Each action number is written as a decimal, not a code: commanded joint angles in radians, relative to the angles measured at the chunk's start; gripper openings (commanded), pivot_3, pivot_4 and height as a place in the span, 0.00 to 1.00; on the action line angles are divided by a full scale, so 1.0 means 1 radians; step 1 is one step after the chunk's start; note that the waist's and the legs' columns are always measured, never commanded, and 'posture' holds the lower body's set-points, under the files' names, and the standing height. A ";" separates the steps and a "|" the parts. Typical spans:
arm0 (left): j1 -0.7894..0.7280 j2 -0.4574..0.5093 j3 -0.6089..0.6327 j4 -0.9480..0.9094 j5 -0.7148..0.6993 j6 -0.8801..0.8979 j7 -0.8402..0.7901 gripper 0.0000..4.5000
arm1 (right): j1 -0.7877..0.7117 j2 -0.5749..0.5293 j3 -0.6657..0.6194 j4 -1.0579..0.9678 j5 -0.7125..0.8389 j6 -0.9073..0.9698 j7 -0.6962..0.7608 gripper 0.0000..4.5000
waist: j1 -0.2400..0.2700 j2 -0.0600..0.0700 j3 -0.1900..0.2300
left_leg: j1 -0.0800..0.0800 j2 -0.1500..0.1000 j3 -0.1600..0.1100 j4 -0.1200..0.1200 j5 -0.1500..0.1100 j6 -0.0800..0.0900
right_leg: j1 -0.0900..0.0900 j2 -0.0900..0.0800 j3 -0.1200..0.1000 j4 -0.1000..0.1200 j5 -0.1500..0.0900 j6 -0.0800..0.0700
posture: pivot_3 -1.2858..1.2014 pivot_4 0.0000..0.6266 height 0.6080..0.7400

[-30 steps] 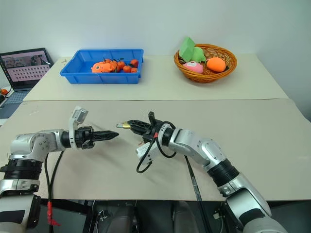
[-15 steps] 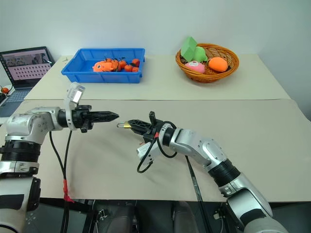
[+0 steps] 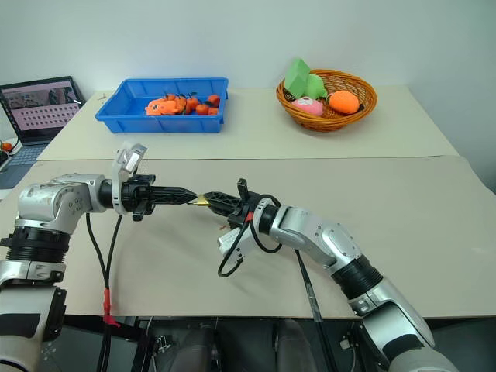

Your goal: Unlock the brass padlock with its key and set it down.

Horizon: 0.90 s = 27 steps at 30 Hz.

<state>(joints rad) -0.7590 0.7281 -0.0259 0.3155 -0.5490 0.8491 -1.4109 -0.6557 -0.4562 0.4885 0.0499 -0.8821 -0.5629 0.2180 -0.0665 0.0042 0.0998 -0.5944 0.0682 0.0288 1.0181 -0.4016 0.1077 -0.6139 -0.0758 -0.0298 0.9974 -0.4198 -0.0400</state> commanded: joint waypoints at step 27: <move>-0.021 0.007 0.006 0.016 0.038 -0.053 -0.008 0.01 | -0.053 0.015 -0.056 -0.050 0.049 0.026 0.014 0.03 | 0.000 0.000 0.000 | -0.001 0.000 0.000 0.001 0.000 0.000 | -0.001 0.000 0.000 0.000 0.000 0.000 | 0.52 0.24 0.27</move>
<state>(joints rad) -0.7622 0.7281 -0.0260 0.3443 -0.5101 0.8108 -1.4135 -0.6786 -0.4478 0.4725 0.0313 -0.8573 -0.5527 0.2399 -0.0665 0.0043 0.0998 -0.5953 0.0684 0.0284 1.0192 -0.4016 0.1078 -0.6145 -0.0760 -0.0299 0.9974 -0.4198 -0.0399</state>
